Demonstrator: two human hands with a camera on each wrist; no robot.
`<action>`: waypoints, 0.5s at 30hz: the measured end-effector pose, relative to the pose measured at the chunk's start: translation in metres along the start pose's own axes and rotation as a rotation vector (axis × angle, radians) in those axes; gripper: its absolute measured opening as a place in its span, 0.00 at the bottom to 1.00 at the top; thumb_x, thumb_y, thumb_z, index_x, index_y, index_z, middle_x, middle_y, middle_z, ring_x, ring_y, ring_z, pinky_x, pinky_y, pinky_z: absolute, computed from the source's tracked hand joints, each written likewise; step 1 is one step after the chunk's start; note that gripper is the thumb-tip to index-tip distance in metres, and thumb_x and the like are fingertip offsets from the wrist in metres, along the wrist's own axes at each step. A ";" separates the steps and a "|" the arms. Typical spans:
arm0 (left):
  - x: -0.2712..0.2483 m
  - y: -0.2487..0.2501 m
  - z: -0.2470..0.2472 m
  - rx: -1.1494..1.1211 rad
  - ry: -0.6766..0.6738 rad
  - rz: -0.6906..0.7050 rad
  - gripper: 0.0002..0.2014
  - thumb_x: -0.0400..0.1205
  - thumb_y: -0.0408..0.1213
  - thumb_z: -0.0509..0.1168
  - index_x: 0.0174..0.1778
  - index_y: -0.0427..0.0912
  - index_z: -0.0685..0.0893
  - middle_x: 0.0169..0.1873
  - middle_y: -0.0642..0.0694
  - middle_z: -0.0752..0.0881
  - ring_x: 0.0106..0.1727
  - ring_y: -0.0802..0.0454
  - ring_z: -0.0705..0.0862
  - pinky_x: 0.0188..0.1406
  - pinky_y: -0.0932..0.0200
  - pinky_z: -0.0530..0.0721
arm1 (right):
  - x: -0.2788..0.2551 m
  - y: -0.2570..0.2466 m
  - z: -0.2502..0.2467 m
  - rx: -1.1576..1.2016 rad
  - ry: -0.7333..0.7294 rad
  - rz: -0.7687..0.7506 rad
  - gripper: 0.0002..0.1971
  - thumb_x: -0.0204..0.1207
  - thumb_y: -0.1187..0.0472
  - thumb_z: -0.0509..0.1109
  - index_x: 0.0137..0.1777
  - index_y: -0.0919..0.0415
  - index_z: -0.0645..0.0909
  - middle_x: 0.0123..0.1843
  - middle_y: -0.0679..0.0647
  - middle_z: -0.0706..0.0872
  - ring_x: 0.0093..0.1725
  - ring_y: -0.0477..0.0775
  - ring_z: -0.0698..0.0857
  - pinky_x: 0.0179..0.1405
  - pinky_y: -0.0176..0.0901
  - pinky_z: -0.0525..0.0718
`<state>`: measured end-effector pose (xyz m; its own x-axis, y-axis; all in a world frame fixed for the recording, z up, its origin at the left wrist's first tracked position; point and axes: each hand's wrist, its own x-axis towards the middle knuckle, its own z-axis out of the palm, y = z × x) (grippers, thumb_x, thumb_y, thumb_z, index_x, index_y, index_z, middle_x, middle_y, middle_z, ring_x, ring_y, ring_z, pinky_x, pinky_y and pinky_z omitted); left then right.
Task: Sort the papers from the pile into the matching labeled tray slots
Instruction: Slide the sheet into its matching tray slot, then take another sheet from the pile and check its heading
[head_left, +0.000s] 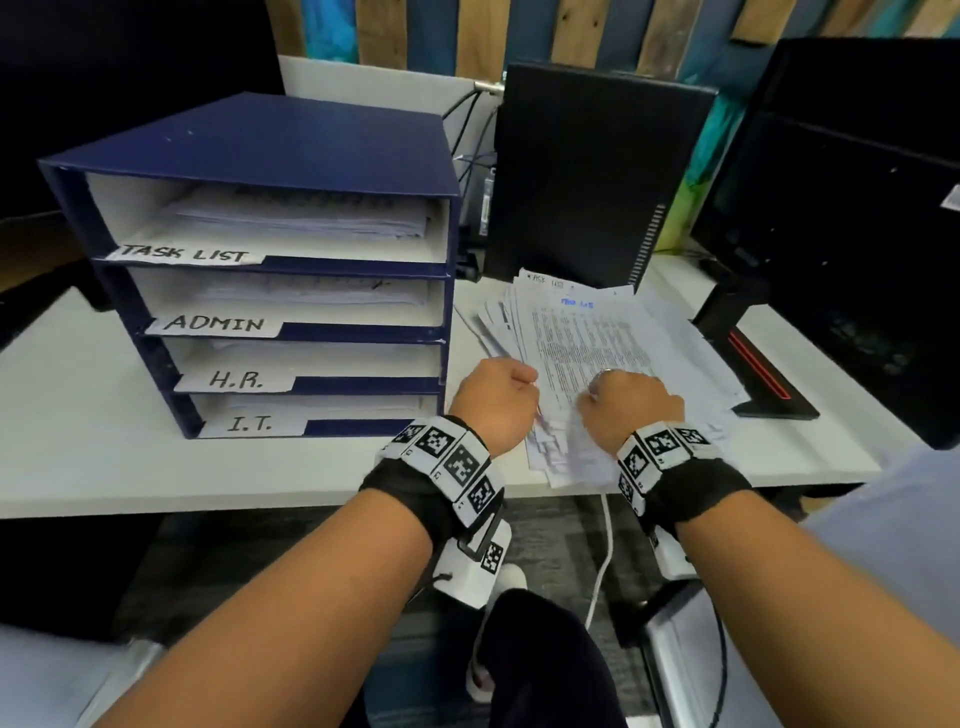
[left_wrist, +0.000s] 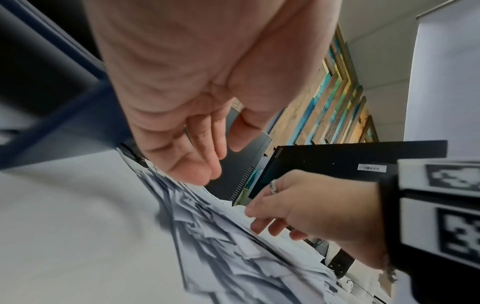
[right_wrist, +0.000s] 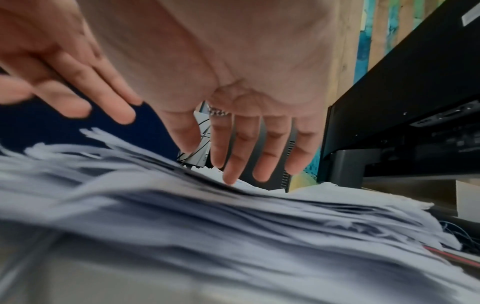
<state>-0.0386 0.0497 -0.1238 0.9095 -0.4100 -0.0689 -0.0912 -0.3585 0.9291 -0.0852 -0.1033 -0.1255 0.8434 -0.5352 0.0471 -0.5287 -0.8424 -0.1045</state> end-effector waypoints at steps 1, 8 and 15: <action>0.008 0.003 0.004 0.033 0.002 0.011 0.13 0.83 0.35 0.62 0.62 0.45 0.85 0.59 0.45 0.87 0.57 0.44 0.86 0.59 0.48 0.87 | 0.002 0.005 -0.003 0.007 0.040 -0.007 0.15 0.84 0.49 0.62 0.61 0.54 0.85 0.59 0.57 0.88 0.60 0.62 0.84 0.62 0.54 0.82; 0.050 0.021 0.029 0.298 -0.081 -0.054 0.06 0.85 0.36 0.60 0.46 0.37 0.79 0.44 0.43 0.81 0.45 0.47 0.82 0.40 0.58 0.78 | 0.017 0.025 -0.008 0.086 -0.176 -0.119 0.22 0.85 0.44 0.64 0.69 0.59 0.81 0.67 0.59 0.85 0.65 0.60 0.84 0.62 0.48 0.81; 0.073 0.021 0.041 0.287 0.035 -0.113 0.03 0.82 0.31 0.62 0.45 0.35 0.77 0.38 0.44 0.79 0.44 0.47 0.81 0.38 0.58 0.79 | 0.026 0.028 -0.001 0.012 -0.165 -0.177 0.22 0.83 0.43 0.65 0.64 0.60 0.84 0.58 0.57 0.88 0.55 0.56 0.86 0.57 0.46 0.84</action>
<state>0.0097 -0.0219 -0.1241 0.9333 -0.3269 -0.1489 -0.0951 -0.6246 0.7751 -0.0779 -0.1413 -0.1262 0.9274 -0.3612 -0.0972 -0.3713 -0.9206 -0.1212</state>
